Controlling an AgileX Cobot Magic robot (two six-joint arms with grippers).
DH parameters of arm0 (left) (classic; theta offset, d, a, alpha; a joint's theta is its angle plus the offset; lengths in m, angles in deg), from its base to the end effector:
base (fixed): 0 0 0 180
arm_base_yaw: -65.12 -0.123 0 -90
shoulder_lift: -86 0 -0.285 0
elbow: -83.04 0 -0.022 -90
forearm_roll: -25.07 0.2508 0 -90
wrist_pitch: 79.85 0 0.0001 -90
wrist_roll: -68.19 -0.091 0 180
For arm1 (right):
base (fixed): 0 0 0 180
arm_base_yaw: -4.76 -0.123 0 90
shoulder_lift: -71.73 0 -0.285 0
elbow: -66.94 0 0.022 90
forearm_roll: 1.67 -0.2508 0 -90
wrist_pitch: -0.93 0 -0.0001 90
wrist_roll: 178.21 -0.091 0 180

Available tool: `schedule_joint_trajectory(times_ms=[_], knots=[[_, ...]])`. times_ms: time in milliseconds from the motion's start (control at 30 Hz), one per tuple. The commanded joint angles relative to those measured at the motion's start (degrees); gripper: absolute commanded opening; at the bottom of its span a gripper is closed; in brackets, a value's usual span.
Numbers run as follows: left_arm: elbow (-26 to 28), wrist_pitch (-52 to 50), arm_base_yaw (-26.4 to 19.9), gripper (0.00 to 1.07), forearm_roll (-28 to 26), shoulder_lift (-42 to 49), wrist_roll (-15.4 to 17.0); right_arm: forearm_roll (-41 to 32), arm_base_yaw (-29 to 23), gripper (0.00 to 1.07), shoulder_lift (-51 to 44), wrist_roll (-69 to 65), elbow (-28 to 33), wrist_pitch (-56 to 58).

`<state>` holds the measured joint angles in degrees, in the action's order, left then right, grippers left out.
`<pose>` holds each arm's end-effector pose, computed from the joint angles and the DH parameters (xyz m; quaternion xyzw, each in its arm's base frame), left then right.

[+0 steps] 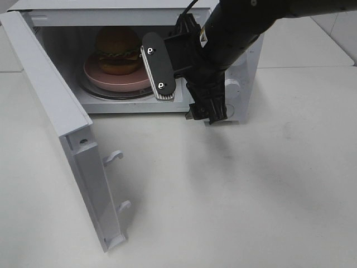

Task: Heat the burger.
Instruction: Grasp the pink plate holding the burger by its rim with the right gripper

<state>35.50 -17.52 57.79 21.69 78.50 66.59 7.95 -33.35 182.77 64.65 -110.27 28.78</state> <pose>-0.0083 -0.0059 0.2801 -0.0408 0.8530 0.0111 0.5202 0.3169 0.2395 0.2369 -0.7625 0.5548 -0.1300 0.3063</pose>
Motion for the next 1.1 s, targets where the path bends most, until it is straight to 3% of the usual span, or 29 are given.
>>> schedule_joint_trajectory(times_ms=[33, 1100], knots=[[0.0, -0.9, -0.3, 1.01, 0.1, 0.3, 0.3, 0.3, -0.1, 0.9, 2.0, 0.3, -2.0, -1.9], [0.0, -0.9, -0.3, 1.01, 0.1, 0.3, 0.3, 0.3, -2.1, 0.84, 23.1, -3.5, -25.3, -2.9]])
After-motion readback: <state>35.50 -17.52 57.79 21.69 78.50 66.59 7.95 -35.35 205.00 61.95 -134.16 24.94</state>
